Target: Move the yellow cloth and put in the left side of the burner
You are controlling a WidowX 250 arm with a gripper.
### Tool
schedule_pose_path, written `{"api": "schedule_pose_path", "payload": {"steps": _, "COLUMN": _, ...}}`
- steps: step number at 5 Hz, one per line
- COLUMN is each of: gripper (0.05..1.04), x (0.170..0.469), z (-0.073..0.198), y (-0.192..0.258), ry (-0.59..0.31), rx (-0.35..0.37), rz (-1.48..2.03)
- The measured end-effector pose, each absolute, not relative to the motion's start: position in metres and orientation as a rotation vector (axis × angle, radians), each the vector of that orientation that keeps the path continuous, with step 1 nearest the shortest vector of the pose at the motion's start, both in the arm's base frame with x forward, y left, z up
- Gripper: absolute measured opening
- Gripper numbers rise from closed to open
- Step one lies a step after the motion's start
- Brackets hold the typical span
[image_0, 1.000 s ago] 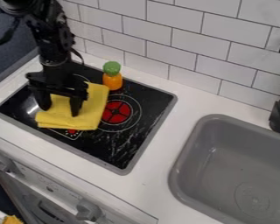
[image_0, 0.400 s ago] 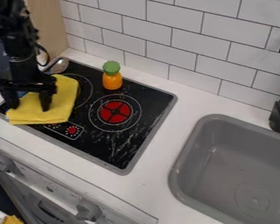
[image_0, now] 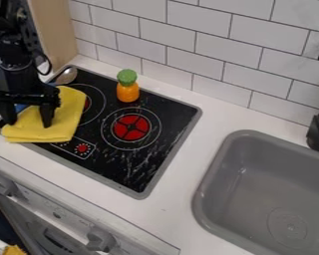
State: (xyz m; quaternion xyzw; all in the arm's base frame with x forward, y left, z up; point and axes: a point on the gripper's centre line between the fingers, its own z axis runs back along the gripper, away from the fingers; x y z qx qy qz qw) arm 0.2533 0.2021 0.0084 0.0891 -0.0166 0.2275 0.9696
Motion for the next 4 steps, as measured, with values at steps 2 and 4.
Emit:
{"api": "schedule_pose_path", "payload": {"steps": 2, "gripper": 0.999, "x": 0.285, "z": 0.035, "y": 0.166, "ry": -0.139, "rx": 0.132, "rz": 0.330}}
{"api": "schedule_pose_path", "payload": {"steps": 4, "gripper": 0.999, "x": 0.297, "z": 0.082, "y": 0.146, "ry": -0.266, "rx": 0.188, "rz": 0.265}}
